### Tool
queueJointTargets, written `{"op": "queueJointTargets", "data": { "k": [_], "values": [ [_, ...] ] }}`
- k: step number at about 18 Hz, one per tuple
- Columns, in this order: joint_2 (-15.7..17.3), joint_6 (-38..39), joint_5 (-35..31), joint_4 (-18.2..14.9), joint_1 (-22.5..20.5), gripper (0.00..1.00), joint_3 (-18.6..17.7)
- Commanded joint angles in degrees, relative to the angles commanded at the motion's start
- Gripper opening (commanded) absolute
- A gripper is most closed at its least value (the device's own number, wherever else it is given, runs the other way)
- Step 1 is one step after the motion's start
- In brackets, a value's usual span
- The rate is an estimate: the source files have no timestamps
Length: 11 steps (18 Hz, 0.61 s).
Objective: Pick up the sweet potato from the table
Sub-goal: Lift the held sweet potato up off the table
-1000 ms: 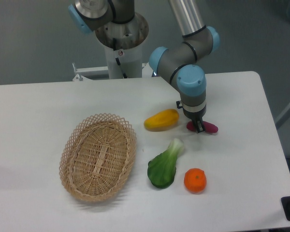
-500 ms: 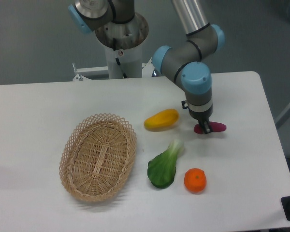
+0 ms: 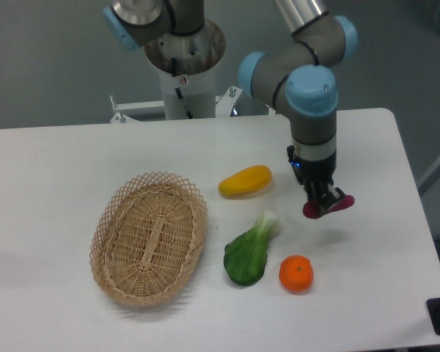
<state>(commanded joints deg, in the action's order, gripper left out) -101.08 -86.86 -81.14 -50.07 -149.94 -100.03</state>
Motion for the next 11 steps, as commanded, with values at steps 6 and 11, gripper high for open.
{"op": "queueJointTargets", "data": {
  "k": [6, 11],
  "values": [
    [1.77, 6.79, 2.92, -5.91, 1.94, 0.30, 3.61],
    [1.86, 6.79, 2.92, -5.91, 1.94, 0.30, 4.49]
  ]
}}
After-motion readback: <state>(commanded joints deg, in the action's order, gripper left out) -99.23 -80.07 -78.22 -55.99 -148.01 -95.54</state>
